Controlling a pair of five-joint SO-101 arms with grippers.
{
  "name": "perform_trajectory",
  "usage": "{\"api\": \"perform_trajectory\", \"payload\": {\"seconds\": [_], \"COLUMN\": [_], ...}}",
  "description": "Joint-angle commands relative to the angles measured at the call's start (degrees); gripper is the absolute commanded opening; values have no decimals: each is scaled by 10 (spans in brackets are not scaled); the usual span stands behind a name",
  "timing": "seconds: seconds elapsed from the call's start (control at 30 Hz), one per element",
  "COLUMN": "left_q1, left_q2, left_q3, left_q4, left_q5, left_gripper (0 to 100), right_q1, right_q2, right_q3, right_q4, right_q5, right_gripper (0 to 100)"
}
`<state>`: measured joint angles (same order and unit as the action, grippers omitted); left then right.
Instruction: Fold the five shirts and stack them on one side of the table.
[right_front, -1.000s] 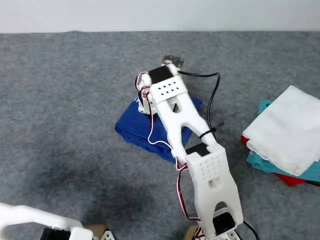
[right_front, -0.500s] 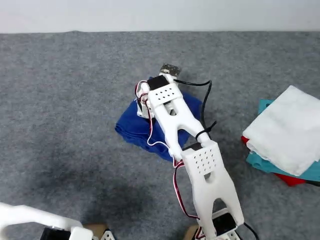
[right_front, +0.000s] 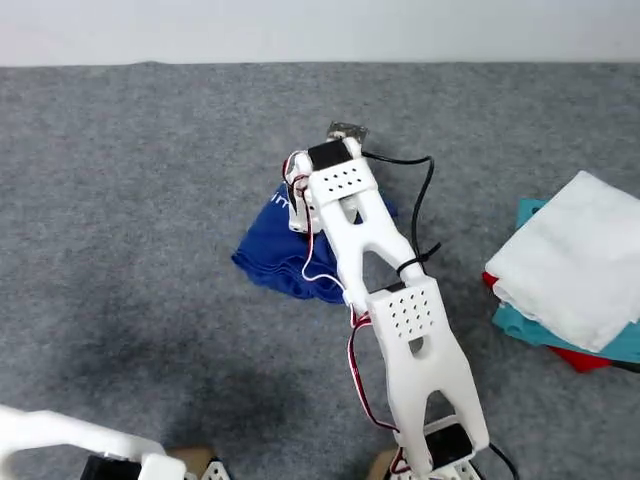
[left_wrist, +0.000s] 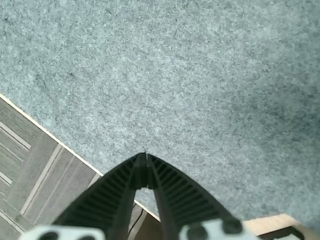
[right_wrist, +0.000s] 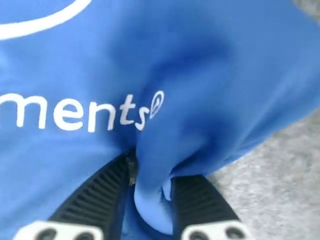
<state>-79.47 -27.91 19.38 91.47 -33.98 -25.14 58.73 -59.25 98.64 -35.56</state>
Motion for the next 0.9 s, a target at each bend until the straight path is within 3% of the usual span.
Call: {"api": "perform_trajectory", "payload": {"seconds": [0.0,0.2,0.43,0.53,0.87], "left_q1": [0,0,0,-1,-10], "left_q2": [-17,-17,-17,-17,-17], "left_q3": [-6,-9,-27,-28,-27], "left_q4": [-13,-20,-20,-20,-20], "left_q5": [-29,-33,-34,-71,-98], "left_gripper": [6,6,6,6,6], "right_q1": [24,66,124,155,298], "right_q2": [-56,-124,-287,-369,-545], "right_q3": [-81,-83,61,124,229], "right_q4": [44,44,44,44,43], "right_q5": [42,105,147,171,333], "right_gripper": [9,8,8,8,8]}}
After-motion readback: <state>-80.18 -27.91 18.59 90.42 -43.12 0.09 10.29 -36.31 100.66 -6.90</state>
